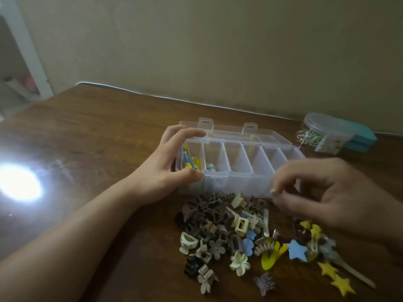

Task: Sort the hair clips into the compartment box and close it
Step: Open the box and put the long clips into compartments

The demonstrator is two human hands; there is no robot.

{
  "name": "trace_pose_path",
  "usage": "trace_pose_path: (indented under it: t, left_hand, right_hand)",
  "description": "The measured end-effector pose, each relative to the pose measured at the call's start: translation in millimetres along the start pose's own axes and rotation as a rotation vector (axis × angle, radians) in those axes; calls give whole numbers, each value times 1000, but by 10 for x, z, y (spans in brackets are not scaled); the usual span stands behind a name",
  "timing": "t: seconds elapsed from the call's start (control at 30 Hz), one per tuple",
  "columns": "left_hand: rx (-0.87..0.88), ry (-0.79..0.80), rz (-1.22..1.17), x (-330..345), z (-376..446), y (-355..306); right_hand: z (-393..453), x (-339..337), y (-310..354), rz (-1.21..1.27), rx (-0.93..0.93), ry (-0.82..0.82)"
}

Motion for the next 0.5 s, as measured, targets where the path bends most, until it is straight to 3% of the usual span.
trace_pose_path:
  t: [0.1,0.2,0.33,0.5]
  left_hand:
    - [3,5,-12,-3,-7,-3]
    - [6,12,-16,-5,-7,-9]
    - [2,19,-29,-4,-3,-10]
    - [-1,15,-15,5,-4,-8]
  right_hand:
    - [185,-6,116,323,6,-341]
    - [469,108,155,504,55,-490]
    - [729,330,92,538,86,-466]
    - [697,330,163,80,73,-346]
Point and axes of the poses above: each hand's wrist, its own z-axis towards the middle knuckle, its own x-axis out of the palm, y = z × x, the point moved 1 cm from there along z, towards the middle knuckle, and after that the axes turned 1 degree about -y, right-handed, at the moved point
